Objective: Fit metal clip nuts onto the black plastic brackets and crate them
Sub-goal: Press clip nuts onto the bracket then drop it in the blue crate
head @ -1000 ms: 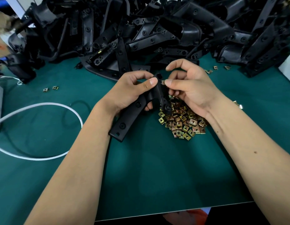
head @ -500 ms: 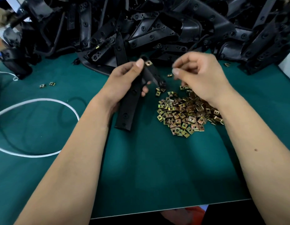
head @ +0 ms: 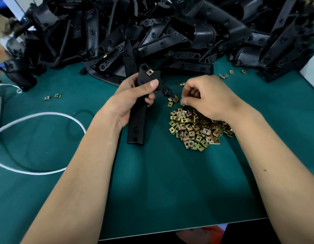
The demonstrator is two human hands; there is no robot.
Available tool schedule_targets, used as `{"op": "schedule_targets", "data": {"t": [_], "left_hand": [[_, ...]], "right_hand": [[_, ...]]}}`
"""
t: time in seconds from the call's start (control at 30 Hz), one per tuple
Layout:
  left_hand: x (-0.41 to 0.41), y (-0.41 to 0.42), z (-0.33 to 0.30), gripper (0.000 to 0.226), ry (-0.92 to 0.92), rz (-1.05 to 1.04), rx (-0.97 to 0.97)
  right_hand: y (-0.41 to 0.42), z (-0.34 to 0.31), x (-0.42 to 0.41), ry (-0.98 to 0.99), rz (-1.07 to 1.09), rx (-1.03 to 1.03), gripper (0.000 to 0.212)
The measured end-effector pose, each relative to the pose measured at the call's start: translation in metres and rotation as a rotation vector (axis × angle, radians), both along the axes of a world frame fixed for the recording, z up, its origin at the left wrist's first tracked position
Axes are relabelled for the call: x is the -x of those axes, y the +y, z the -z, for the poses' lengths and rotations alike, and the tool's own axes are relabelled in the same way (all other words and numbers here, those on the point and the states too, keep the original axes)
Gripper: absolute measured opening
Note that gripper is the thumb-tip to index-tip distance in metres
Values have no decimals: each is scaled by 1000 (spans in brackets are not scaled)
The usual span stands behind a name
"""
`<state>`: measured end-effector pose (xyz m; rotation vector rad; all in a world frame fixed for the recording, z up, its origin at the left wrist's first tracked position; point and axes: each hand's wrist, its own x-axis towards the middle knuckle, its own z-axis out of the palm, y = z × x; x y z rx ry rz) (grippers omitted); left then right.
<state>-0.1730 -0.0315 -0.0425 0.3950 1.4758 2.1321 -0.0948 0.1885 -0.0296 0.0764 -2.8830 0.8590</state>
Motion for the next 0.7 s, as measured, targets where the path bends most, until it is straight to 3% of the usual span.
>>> {"op": "schedule_targets", "data": {"t": [0.4, 0.57, 0.7], "left_hand": [[-2, 1, -3, 45, 21, 4, -12], [-1, 0, -2, 38, 19, 4, -17], [1, -1, -1, 29, -30, 0, -67]], "right_hand": [[-7, 0, -1, 179, 52, 193, 8], [-10, 4, 1, 225, 4, -67, 20], [-23, 6, 1, 139, -97, -127, 19]]}}
